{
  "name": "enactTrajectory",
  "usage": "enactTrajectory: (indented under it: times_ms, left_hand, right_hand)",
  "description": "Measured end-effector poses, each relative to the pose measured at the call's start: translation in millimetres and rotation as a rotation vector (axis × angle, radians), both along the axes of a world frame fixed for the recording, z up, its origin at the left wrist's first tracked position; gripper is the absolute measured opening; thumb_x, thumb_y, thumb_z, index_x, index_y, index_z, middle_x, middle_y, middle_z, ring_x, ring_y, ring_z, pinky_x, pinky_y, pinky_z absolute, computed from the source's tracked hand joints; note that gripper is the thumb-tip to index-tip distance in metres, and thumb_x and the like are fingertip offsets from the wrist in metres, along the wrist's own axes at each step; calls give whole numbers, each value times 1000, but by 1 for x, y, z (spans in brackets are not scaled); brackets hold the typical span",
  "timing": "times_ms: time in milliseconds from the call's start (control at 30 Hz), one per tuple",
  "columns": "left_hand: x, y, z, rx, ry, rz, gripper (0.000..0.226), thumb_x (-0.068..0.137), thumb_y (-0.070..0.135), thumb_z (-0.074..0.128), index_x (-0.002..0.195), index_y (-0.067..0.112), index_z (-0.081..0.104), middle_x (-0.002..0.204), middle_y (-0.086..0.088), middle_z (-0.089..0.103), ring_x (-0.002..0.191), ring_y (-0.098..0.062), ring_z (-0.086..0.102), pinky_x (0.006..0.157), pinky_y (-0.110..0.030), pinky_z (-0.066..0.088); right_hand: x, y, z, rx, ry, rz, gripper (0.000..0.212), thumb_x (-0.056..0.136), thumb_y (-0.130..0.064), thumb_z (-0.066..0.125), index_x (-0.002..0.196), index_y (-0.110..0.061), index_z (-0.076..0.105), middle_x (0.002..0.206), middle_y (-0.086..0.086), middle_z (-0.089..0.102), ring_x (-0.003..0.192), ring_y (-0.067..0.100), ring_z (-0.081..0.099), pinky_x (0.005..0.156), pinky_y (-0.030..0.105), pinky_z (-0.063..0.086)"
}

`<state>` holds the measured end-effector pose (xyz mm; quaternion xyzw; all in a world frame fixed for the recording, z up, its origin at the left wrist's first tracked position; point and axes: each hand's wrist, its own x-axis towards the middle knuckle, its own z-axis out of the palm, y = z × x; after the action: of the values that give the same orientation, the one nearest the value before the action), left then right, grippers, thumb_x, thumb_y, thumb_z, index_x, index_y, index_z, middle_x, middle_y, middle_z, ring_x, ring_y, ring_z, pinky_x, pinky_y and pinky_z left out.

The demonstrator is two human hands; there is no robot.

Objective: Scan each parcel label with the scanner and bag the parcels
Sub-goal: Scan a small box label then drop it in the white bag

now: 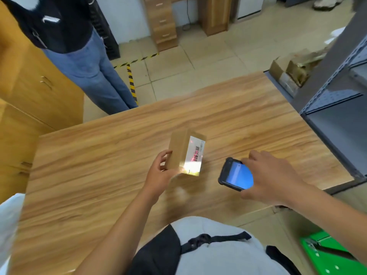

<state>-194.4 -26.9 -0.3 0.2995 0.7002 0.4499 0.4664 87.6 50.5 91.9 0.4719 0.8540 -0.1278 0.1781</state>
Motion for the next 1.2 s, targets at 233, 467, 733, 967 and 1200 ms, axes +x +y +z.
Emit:
enactTrajectory:
  times_ms: [233,467,733,967,1200]
  left_hand:
    - [-12,-3,0,-32,45,-12,66,67,15,87,119,45,60,123,9,53,83,7,63,56,-8,47]
    - [-22,-8,-3,-44,16,-51,63,70,13,86,118,46,61,117,13,52,86,3,63,55,-7,48]
    - [-52,-36,-1,-8,-5,4,65,70,14,86,120,46,60,122,12,54,88,4,64,58,-7,48]
    - [-105,-83,2,47,57,87,72,71,11,86,129,42,56,135,-2,49,114,-15,59,74,-15,52]
    - [-170,-157,-4,69,57,339,73,71,2,85,132,32,57,136,0,47,90,16,60,66,-9,50]
  right_hand:
    - [-10,-7,3,27,-41,16,62,76,-64,67,123,-25,55,115,-4,48,114,20,48,71,34,37]
    - [-11,-13,1,35,-65,-6,65,74,-67,67,123,-25,55,112,-5,46,111,20,47,71,34,37]
    - [-29,-26,-15,-60,125,-132,70,63,-72,69,118,-30,58,95,-13,43,92,13,49,67,33,41]
    - [-92,-60,-31,-301,460,-377,78,51,-72,69,117,-33,59,105,-16,51,84,7,60,65,30,48]
    - [-183,-100,-50,-483,662,-457,77,67,-49,90,134,-27,59,113,-13,57,86,12,66,66,33,55]
